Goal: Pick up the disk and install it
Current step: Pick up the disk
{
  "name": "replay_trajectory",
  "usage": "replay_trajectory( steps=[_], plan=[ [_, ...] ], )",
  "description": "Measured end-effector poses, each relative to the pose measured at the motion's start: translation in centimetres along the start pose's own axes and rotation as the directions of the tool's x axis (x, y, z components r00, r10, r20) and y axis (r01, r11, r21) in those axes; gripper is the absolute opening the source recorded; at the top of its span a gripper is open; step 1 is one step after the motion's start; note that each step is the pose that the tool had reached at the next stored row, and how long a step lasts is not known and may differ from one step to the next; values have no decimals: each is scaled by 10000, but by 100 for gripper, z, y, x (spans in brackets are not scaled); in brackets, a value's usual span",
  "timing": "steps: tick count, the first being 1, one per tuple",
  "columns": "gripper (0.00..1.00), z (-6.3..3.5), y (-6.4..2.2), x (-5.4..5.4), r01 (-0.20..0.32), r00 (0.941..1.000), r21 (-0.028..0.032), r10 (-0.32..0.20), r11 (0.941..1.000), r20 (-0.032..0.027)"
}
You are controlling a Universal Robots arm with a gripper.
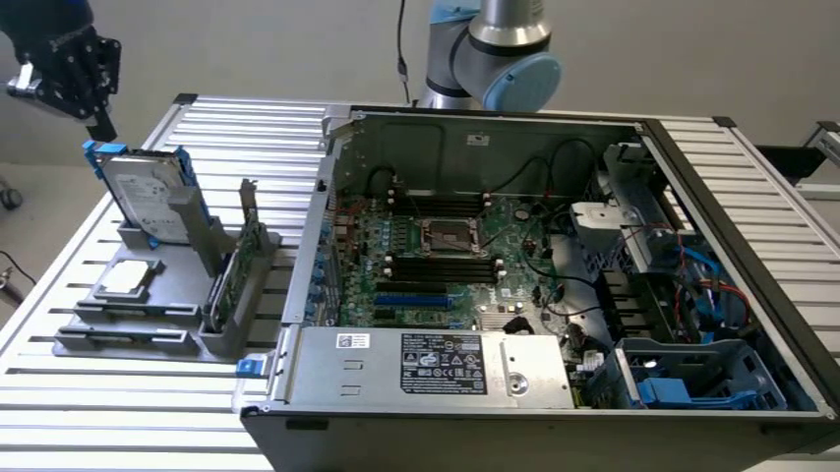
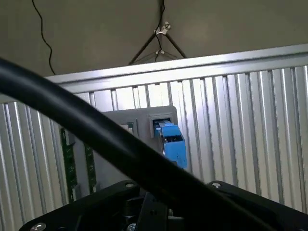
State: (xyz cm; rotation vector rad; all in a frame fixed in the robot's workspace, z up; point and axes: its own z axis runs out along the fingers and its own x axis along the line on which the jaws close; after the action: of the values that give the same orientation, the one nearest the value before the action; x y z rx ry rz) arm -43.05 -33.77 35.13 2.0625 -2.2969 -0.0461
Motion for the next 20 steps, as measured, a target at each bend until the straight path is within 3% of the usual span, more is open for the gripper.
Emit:
replay_trajectory(
  steps=[5,12,18,20],
  plan=[
    [11,4,2,-17,552,9985,19,-552,9985,-10],
    [11,6,32,-129,809,9967,38,-809,9967,-9],
    [11,23,161,-154,913,9958,44,-913,9958,-29],
    [11,24,163,-153,977,9952,47,-977,9952,-34]
  ],
)
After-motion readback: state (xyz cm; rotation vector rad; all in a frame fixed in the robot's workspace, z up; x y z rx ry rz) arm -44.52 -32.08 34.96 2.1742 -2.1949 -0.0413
